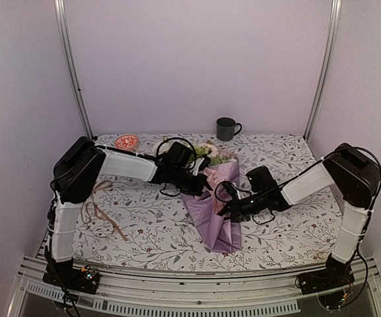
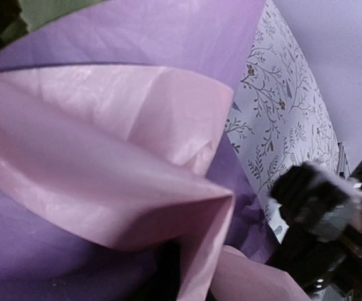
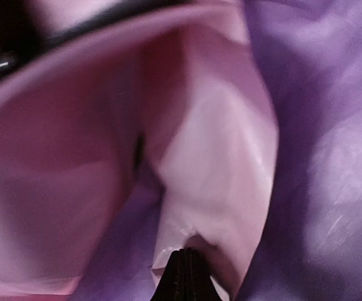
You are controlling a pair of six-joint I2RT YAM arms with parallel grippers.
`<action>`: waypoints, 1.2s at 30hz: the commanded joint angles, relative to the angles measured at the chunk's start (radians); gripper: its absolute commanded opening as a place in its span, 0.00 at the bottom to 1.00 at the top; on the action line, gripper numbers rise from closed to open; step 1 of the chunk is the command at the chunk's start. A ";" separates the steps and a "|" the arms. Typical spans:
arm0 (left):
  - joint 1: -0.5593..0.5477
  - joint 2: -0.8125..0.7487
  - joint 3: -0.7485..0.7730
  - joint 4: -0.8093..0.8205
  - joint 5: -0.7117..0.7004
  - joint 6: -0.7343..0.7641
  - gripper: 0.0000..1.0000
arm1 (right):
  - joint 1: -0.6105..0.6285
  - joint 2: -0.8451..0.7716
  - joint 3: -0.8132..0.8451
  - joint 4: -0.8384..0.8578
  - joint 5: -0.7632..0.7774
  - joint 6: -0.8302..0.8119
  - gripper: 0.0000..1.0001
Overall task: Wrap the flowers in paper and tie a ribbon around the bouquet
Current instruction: Fold the 2/3-folded wrapping paper at the center of the board.
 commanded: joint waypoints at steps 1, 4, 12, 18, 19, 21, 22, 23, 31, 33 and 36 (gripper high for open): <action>-0.029 -0.095 0.014 -0.027 -0.039 0.017 0.00 | -0.018 0.169 0.060 -0.054 -0.010 -0.062 0.01; -0.043 -0.109 0.032 -0.032 -0.020 0.010 0.00 | -0.020 0.226 0.114 -0.073 -0.012 -0.080 0.01; -0.078 -0.053 0.101 -0.026 0.015 0.003 0.00 | -0.026 0.211 0.097 -0.027 -0.040 -0.088 0.01; -0.041 0.076 0.141 -0.023 0.001 -0.023 0.00 | -0.014 0.081 0.052 0.076 -0.070 -0.060 0.01; -0.038 0.098 0.159 -0.044 -0.011 -0.014 0.00 | -0.011 0.055 0.045 0.090 -0.070 -0.044 0.00; -0.034 0.142 0.194 -0.081 -0.013 -0.004 0.00 | -0.004 0.007 0.029 0.114 -0.060 -0.019 0.02; -0.035 0.158 0.200 -0.091 -0.013 -0.002 0.00 | 0.000 -0.019 0.019 0.124 -0.051 -0.004 0.03; -0.035 0.174 0.211 -0.097 -0.011 0.004 0.00 | 0.001 -0.043 0.010 0.131 -0.038 0.008 0.05; -0.039 0.207 0.226 -0.136 -0.052 0.022 0.00 | -0.005 -0.326 -0.102 -0.059 0.213 0.060 0.14; -0.042 0.207 0.228 -0.138 -0.060 0.024 0.00 | -0.012 -0.438 -0.135 -0.155 0.325 0.051 0.18; -0.048 0.213 0.234 -0.144 -0.068 0.030 0.00 | -0.014 -0.587 -0.124 -0.266 0.434 -0.005 0.26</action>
